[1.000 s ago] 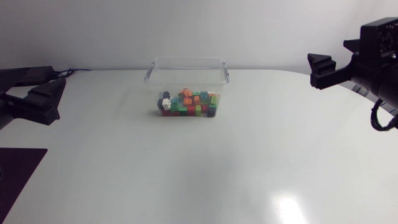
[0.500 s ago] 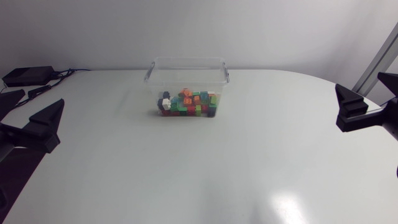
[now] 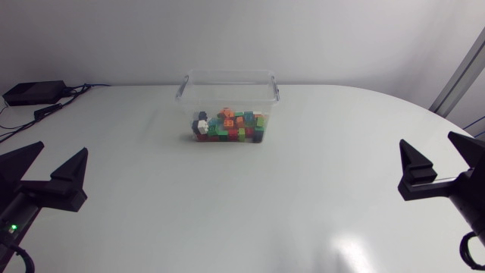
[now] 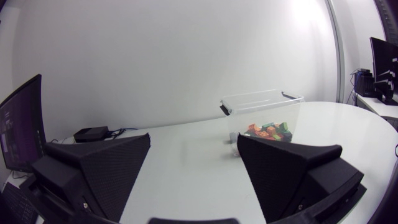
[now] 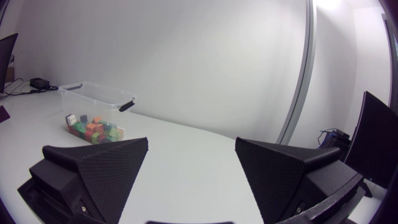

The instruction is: Place the duplo bricks in the container

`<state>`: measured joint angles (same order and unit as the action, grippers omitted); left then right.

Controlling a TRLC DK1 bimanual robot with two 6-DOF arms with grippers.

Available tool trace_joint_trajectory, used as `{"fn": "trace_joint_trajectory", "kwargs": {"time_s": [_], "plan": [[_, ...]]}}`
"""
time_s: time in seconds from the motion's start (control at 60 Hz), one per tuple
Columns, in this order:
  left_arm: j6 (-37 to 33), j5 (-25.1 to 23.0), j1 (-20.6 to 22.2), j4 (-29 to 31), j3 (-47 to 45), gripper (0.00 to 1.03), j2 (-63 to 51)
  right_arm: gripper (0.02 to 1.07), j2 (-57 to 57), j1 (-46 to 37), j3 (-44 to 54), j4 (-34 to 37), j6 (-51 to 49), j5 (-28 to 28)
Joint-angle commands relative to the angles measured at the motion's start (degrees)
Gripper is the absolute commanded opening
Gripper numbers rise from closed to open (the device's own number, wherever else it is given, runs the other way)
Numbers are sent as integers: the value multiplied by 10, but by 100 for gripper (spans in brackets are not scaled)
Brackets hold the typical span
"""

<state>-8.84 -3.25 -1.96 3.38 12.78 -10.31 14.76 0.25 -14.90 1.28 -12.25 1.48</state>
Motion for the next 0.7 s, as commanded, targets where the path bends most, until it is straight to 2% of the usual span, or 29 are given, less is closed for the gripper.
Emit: {"fn": "trace_joint_trajectory", "kwargs": {"time_s": [0.0, 0.4, 0.683], "plan": [[27, 8, 6, -12, -29, 96, 18, 103, -25, -3, 32, -4, 34, -3], [87, 32, 19, -33, -126, 96, 101, 103, -145, -3, 146, -13, 121, -14], [88, 32, 20, -34, -128, 96, 103, 103, -148, -3, 149, -13, 123, -15]]}}
